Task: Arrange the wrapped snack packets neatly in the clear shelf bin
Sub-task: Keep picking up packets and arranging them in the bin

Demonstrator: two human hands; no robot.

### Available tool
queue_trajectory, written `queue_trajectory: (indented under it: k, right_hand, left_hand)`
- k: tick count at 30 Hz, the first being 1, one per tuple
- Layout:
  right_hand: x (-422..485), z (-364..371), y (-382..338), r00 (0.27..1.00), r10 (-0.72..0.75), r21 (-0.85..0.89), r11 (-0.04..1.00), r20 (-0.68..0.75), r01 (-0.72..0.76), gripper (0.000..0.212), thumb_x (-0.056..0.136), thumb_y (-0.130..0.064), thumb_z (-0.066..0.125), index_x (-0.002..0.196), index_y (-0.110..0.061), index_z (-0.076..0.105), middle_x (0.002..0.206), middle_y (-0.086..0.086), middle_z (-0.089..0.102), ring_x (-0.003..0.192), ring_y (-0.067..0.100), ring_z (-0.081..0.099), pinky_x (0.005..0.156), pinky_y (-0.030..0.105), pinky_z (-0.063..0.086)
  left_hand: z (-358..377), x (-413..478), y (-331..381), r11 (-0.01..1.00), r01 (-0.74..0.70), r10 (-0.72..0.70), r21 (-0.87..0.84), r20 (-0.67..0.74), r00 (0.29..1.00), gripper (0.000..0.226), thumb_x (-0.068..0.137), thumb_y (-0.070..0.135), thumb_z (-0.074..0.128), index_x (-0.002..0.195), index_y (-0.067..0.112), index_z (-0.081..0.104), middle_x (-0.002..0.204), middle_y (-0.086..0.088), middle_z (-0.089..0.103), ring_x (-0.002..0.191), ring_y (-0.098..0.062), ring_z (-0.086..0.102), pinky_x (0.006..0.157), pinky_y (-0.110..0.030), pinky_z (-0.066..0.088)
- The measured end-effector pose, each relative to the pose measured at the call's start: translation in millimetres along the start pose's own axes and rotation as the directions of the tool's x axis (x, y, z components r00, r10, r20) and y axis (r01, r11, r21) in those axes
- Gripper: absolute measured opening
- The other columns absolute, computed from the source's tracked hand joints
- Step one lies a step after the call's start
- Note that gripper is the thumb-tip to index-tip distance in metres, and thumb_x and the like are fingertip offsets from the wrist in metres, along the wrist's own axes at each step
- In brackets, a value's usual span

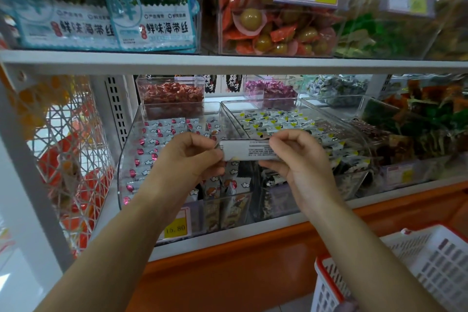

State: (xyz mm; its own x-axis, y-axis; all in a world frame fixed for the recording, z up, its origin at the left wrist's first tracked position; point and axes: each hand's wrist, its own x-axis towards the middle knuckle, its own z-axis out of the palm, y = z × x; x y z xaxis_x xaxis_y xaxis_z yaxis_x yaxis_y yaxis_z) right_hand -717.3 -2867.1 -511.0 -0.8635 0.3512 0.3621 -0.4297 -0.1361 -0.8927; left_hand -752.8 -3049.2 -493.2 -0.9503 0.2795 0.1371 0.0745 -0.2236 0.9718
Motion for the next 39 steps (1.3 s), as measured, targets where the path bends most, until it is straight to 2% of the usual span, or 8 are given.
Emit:
queue_trajectory:
  k: [7, 13, 20, 22, 25, 32, 35, 39]
  right_hand:
    - [-1.2, -2.9, -0.5, 0.998, -0.048, -0.197, 0.979, 0.045, 0.056, 0.012, 0.081, -0.016, 0.07, 0.082, -0.028, 0.074, 0.09, -0.003, 0.071, 0.096, 0.023, 0.066, 0.083, 0.049, 0.055]
    - [-1.8, -0.1, -3.1, 0.996, -0.06, -0.276, 0.96, -0.059, 0.041, 0.025, 0.084, -0.016, 0.065, 0.061, -0.025, 0.068, 0.075, 0.005, 0.068, 0.08, 0.027, 0.065, 0.078, 0.056, 0.054]
    - [-0.8, -3.4, -3.2, 0.999, -0.005, -0.205, 0.979, 0.047, 0.015, 0.017, 0.068, -0.036, 0.073, 0.078, -0.022, 0.074, 0.084, 0.0, 0.071, 0.089, 0.024, 0.067, 0.081, 0.046, 0.055]
    - [0.3, -2.9, -3.2, 0.995, 0.006, -0.17, 0.985, 0.097, 0.011, 0.004, 0.074, -0.021, 0.072, 0.078, -0.021, 0.075, 0.082, -0.001, 0.07, 0.086, 0.021, 0.068, 0.073, 0.038, 0.057]
    - [0.8, -2.3, -2.0, 0.995, 0.019, -0.123, 0.992, 0.095, -0.007, 0.016, 0.079, -0.004, 0.068, 0.071, -0.017, 0.073, 0.084, 0.003, 0.07, 0.081, 0.018, 0.069, 0.063, 0.029, 0.056]
    - [-1.0, -1.2, -2.8, 1.0, -0.004, -0.238, 0.971, 0.005, 0.005, 0.026, 0.083, -0.014, 0.067, 0.058, -0.023, 0.065, 0.079, 0.016, 0.058, 0.09, 0.045, 0.058, 0.079, 0.06, 0.051]
    - [-4.3, 0.4, -4.8, 0.997, -0.068, -0.32, 0.945, 0.028, 0.073, 0.02, 0.084, -0.016, 0.067, 0.064, -0.017, 0.065, 0.07, 0.009, 0.055, 0.072, 0.033, 0.056, 0.069, 0.046, 0.053]
    - [-7.3, 1.3, -7.0, 0.991, -0.104, -0.374, 0.918, 0.084, 0.129, 0.015, 0.084, -0.017, 0.066, 0.07, -0.013, 0.066, 0.067, -0.001, 0.059, 0.068, 0.02, 0.058, 0.066, 0.034, 0.052]
  left_hand:
    - [-1.2, -3.5, 7.1, 0.976, -0.07, 0.056, 0.204, 0.076, 0.996, 0.032, 0.084, -0.002, 0.06, 0.108, 0.019, 0.064, 0.097, -0.004, 0.057, 0.087, -0.017, 0.066, 0.067, -0.013, 0.053]
    - [2.9, -8.6, 12.7, 0.889, -0.131, 0.08, 0.44, 0.131, 0.988, 0.036, 0.081, -0.008, 0.06, 0.1, 0.022, 0.065, 0.105, -0.005, 0.058, 0.093, -0.018, 0.059, 0.069, -0.014, 0.054]
    - [1.2, -8.1, 13.3, 0.936, -0.08, 0.036, 0.342, 0.134, 0.99, 0.016, 0.086, 0.012, 0.061, 0.101, 0.016, 0.065, 0.098, -0.01, 0.063, 0.075, -0.012, 0.067, 0.065, -0.013, 0.053]
    - [-0.5, -7.5, 13.6, 0.945, -0.072, 0.037, 0.318, 0.113, 0.993, 0.016, 0.086, 0.013, 0.06, 0.1, 0.013, 0.067, 0.098, -0.009, 0.065, 0.077, -0.011, 0.068, 0.065, -0.012, 0.052]
    - [-0.9, -7.8, 14.9, 0.951, -0.066, 0.033, 0.301, 0.112, 0.993, 0.015, 0.086, 0.012, 0.058, 0.097, 0.012, 0.068, 0.097, -0.009, 0.065, 0.074, -0.007, 0.068, 0.062, -0.009, 0.05]
    - [-2.5, -8.2, 13.0, 0.881, -0.124, 0.046, 0.457, 0.178, 0.983, 0.015, 0.083, 0.018, 0.065, 0.098, 0.021, 0.067, 0.091, -0.006, 0.064, 0.078, -0.013, 0.066, 0.069, -0.017, 0.055]
    - [1.7, -8.4, 10.9, 0.859, -0.12, 0.05, 0.497, 0.151, 0.987, 0.013, 0.082, 0.021, 0.066, 0.093, 0.014, 0.064, 0.093, -0.012, 0.063, 0.082, -0.021, 0.064, 0.072, -0.03, 0.057]
    - [3.3, -7.6, 11.8, 0.884, -0.105, 0.053, 0.455, 0.126, 0.991, 0.015, 0.082, 0.018, 0.066, 0.082, 0.004, 0.062, 0.075, -0.006, 0.062, 0.059, -0.009, 0.058, 0.053, -0.017, 0.05]
